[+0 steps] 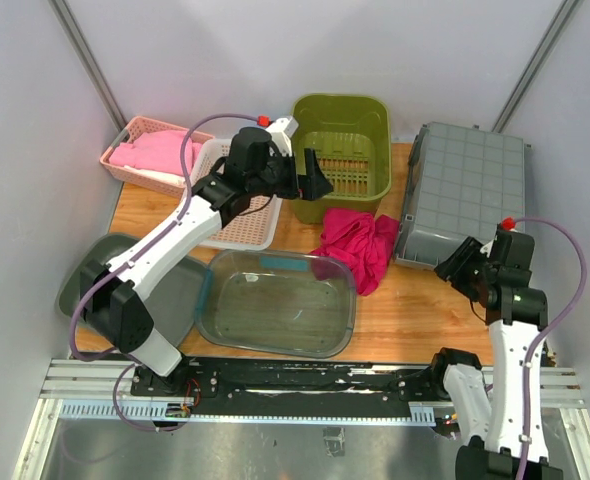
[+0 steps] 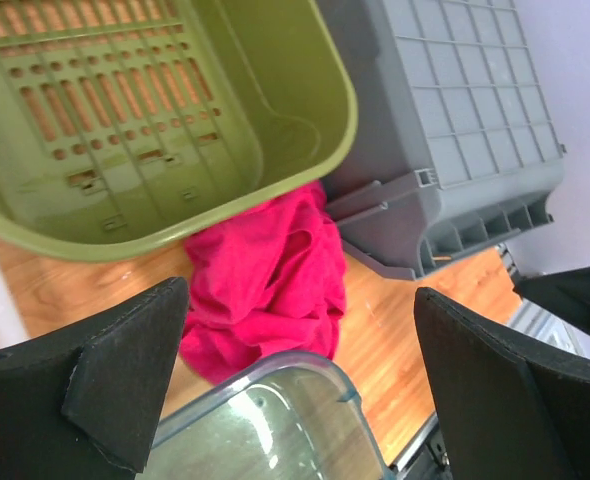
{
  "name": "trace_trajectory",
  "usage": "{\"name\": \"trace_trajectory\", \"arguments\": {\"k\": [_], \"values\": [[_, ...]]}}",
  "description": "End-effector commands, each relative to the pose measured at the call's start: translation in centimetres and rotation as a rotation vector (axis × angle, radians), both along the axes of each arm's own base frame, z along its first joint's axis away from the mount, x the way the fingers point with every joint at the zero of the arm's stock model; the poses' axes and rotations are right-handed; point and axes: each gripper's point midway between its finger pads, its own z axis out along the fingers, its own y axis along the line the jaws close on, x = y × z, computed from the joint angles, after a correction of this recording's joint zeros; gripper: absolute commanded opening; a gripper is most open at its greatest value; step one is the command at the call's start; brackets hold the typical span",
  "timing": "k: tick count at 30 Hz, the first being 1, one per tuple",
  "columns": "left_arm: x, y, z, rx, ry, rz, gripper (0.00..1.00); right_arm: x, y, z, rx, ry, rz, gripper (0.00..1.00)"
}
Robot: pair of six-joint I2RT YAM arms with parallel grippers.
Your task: Turn the large container upside down
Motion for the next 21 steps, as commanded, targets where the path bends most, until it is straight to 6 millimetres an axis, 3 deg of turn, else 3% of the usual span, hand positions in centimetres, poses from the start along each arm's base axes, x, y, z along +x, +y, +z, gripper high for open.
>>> {"name": "trace_trajectory", "arguments": {"k": [1, 6, 12, 17, 19, 21], "values": [[0.8, 2.0, -1.0, 0.051, 0.015, 0.070, 0.99, 2.4, -1.4, -1.3, -0.054, -0.005, -0.031, 0.50], [-0.1, 2.1, -1.4, 0.042, 0.028, 0.052, 0.99, 5.2, -5.5, -3.3, -0.204, 0.070, -0.129, 0.50], [-0.7, 2.7, -1.3, 0.046, 0.020, 0.054, 0.99, 5.7, -10.1, -4.6, -0.348, 0.162, -0.261, 0.50], [-1.0, 2.6, -1.3, 0.042, 0.020, 0.041, 0.99, 5.3, -12.8, -3.8, -0.383, 0.176, -0.362, 0.50], [-1.0, 2.6, -1.4, 0.045, 0.020, 0.039, 0.99, 5.3, -12.9, -2.8, -0.385, 0.155, -0.372, 0.51], [-0.9, 2.7, -1.3, 0.049, 0.014, 0.043, 0.99, 5.6, -11.8, -1.1, -0.340, 0.103, -0.346, 0.52]]}}
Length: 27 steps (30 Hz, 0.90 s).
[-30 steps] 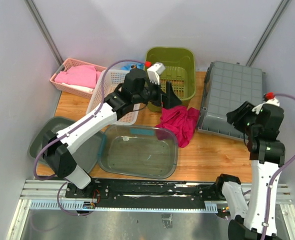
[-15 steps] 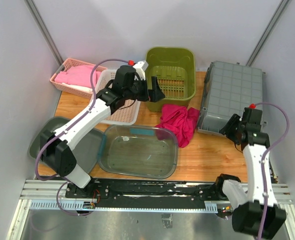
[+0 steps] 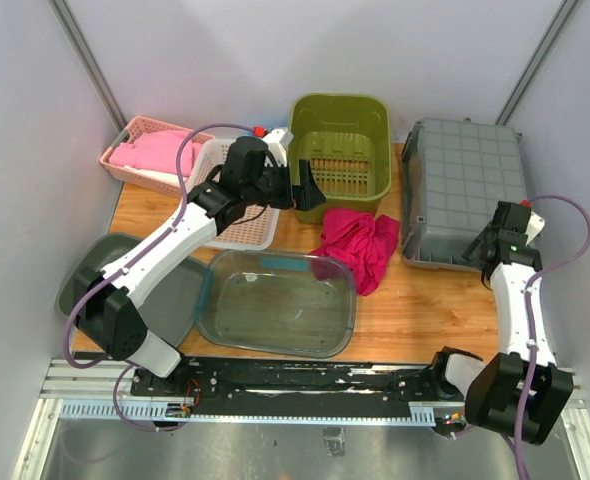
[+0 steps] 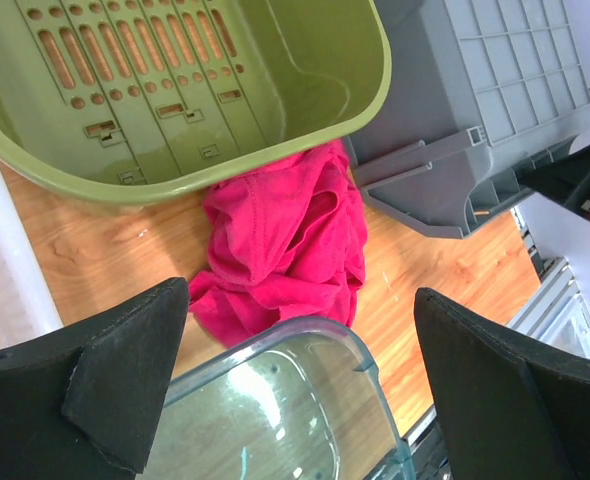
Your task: Turn the large container upside down
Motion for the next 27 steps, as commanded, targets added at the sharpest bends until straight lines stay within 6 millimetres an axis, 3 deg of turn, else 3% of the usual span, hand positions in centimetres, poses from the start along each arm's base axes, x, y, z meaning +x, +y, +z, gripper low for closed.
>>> {"name": "trace_trajectory", "arguments": {"k": [1, 5, 9, 13, 16, 22, 25, 27], "values": [[-0.1, 0.3, 1.1, -0.005, -0.041, -0.004, 0.99, 0.7, 0.1, 5.1, -0.007, -0.133, 0.008, 0.52], [0.5, 0.6, 1.0, 0.018, -0.046, 0.025, 0.99, 1.9, 5.3, 9.0, 0.122, -0.316, 0.192, 0.53], [1.0, 0.9, 1.2, 0.035, -0.052, 0.047, 0.99, 2.6, 11.6, 10.5, 0.159, -0.382, 0.409, 0.55], [1.0, 0.9, 1.2, 0.028, -0.046, 0.048, 0.99, 3.6, 17.2, 8.9, 0.183, -0.326, 0.606, 0.55], [0.8, 1.0, 1.0, 0.030, -0.036, 0.056, 0.99, 4.1, 19.3, 6.6, 0.131, -0.210, 0.674, 0.54], [0.3, 1.9, 0.7, 0.052, -0.034, 0.077, 0.99, 5.3, 17.2, 4.2, -0.010, -0.074, 0.619, 0.53], [0.1, 2.2, 0.4, 0.062, -0.030, 0.079, 0.99, 5.6, 15.3, 4.2, -0.102, -0.039, 0.566, 0.53], [0.1, 2.2, 0.2, 0.067, -0.027, 0.080, 0.99, 5.7, 15.5, 4.6, -0.098, -0.040, 0.576, 0.53]]}}
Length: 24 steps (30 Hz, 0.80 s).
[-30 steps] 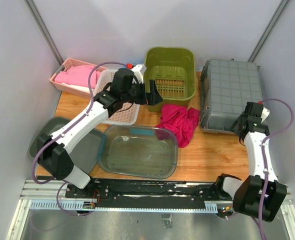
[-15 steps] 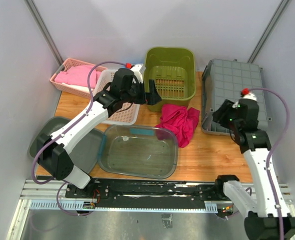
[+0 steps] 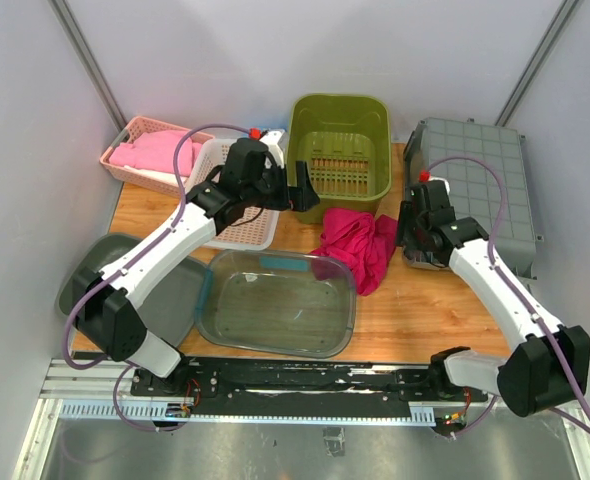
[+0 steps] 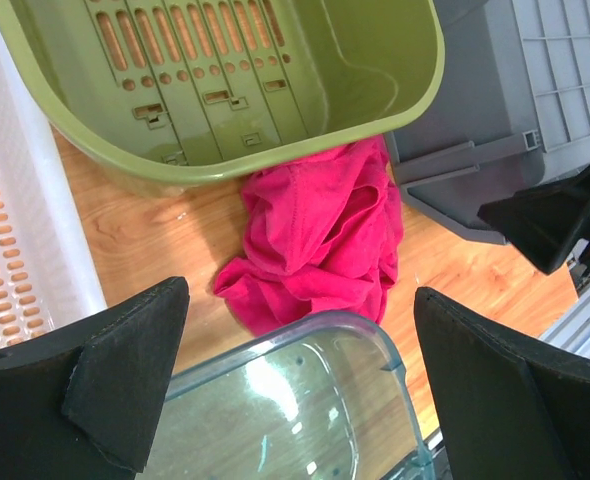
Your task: Turn the large container upside down
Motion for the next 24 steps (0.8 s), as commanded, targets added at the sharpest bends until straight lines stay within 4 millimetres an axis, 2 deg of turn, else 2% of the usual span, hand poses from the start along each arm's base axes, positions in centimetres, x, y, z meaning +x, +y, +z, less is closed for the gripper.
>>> {"name": "trace_trajectory", "arguments": {"k": [1, 6, 9, 11, 12, 15, 16, 18, 20, 21, 24], "values": [[-0.2, 0.9, 1.1, 0.006, -0.036, 0.016, 0.99, 0.8, -1.2, 2.5, -0.079, -0.052, -0.021, 0.52], [0.5, 1.1, 1.5, 0.021, -0.053, 0.041, 0.99, 1.7, 2.1, 6.0, 0.026, -0.148, 0.079, 0.52], [1.5, 2.5, 1.7, 0.046, -0.048, 0.107, 0.99, 3.1, 4.5, 8.2, 0.041, -0.212, 0.149, 0.53], [2.3, 4.5, 1.6, 0.045, -0.021, 0.178, 0.99, 4.2, 6.5, 9.4, 0.046, -0.231, 0.198, 0.54], [2.7, 5.7, 1.5, 0.036, -0.006, 0.215, 0.99, 5.1, 7.8, 9.3, 0.040, -0.220, 0.222, 0.54], [3.4, 10.3, 1.7, -0.019, 0.020, 0.339, 0.99, 7.0, 11.9, 10.0, 0.033, -0.215, 0.300, 0.55], [3.5, 11.7, 1.5, -0.038, 0.033, 0.377, 0.99, 7.9, 13.5, 10.9, 0.037, -0.232, 0.323, 0.56], [3.1, 14.2, 0.4, -0.077, 0.075, 0.438, 0.99, 9.1, 16.4, 11.2, 0.030, -0.233, 0.376, 0.57], [2.6, 15.9, -0.3, -0.114, 0.099, 0.480, 0.99, 10.3, 19.2, 11.2, 0.016, -0.235, 0.436, 0.60], [2.3, 16.5, -0.4, -0.120, 0.098, 0.496, 0.99, 10.9, 20.6, 11.2, 0.011, -0.240, 0.462, 0.66], [1.4, 17.4, -0.5, -0.126, 0.089, 0.522, 0.99, 12.5, 23.8, 10.9, 0.013, -0.232, 0.508, 0.68]]}}
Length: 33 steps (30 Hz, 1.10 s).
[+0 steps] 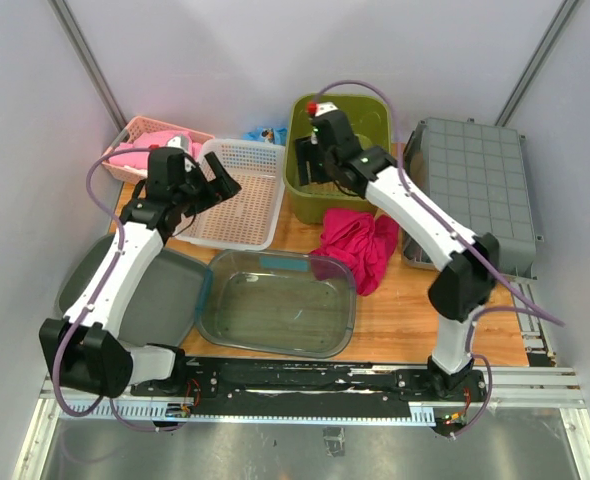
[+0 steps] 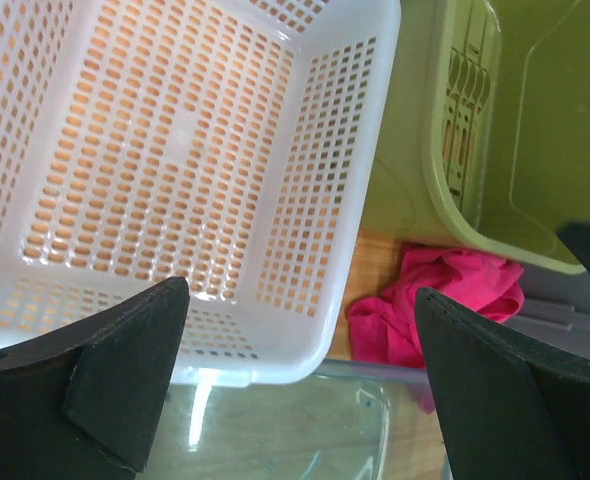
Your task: Turn the large container upside down
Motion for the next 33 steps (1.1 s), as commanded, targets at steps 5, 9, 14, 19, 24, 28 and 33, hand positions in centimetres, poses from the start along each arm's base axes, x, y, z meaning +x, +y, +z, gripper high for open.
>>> {"name": "trace_trajectory", "arguments": {"k": [5, 9, 14, 19, 24, 28, 33], "values": [[-2.6, 0.0, 1.3, -0.079, -0.061, 0.005, 0.99, 3.1, 7.3, -2.7, -0.008, 0.038, 0.075, 0.68], [-3.4, -0.3, 0.7, -0.091, -0.046, -0.013, 0.99, 4.8, 9.0, -5.3, -0.032, 0.050, 0.043, 0.68], [-4.1, -0.5, 0.5, -0.102, -0.043, -0.031, 0.99, 5.9, 8.9, -6.7, -0.057, 0.051, -0.010, 0.38], [-4.2, -0.6, 0.7, -0.098, -0.054, -0.044, 0.99, 5.0, 7.9, -2.7, -0.003, -0.003, -0.027, 0.01], [-3.9, -1.8, 0.6, -0.136, -0.063, -0.100, 0.99, 2.5, 5.7, 3.8, 0.108, -0.091, -0.027, 0.01], [-3.6, -2.5, 0.6, -0.157, -0.068, -0.137, 0.99, 0.8, 4.3, 6.6, 0.284, -0.061, -0.001, 0.01], [-3.8, -3.8, 1.0, -0.195, -0.079, -0.207, 0.99, -0.4, 3.8, 9.5, 0.654, -0.019, 0.119, 0.00]]}}
